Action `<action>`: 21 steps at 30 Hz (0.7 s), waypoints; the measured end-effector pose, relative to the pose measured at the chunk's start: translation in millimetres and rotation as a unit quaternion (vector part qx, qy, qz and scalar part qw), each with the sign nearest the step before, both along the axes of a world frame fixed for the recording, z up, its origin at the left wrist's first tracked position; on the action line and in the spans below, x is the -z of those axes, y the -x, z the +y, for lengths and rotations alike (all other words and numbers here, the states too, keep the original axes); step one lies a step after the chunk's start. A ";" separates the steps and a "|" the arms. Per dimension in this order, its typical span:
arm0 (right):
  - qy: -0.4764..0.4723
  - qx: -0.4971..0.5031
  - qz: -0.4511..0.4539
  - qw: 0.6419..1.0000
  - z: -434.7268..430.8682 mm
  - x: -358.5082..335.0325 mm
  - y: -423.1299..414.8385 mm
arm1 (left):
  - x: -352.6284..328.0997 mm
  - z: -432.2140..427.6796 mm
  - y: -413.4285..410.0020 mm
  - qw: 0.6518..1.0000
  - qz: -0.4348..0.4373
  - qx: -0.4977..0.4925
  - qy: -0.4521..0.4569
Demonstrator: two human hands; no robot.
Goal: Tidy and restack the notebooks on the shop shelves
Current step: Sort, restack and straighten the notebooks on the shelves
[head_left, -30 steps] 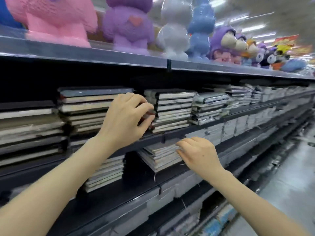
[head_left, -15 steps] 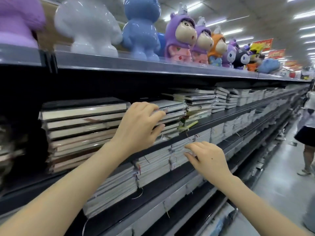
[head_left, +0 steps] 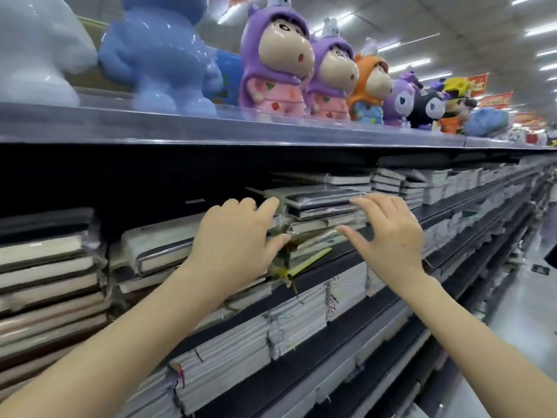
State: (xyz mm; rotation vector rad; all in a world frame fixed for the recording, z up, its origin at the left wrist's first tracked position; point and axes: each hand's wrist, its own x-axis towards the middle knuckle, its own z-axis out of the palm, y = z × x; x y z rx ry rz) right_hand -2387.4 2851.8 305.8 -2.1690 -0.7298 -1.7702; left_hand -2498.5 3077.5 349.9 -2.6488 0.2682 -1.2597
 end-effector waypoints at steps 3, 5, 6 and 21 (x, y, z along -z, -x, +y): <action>0.039 -0.046 0.022 0.998 -8.9 -15.0 -35.2 | -2.3 -14.9 -17.5 0.999 0.012 -0.036 0.014; 0.091 -0.090 0.057 0.990 -12.8 -23.3 -57.0 | -5.5 -24.9 -25.6 0.998 0.026 -0.051 0.038; 0.122 -0.111 0.077 0.983 -14.3 -28.0 -66.5 | -6.7 -29.8 -29.0 0.996 0.041 -0.058 0.054; 0.150 -0.367 0.074 0.915 -27.4 -35.9 -107.7 | 2.1 -105.1 -32.6 0.957 0.018 -0.184 0.222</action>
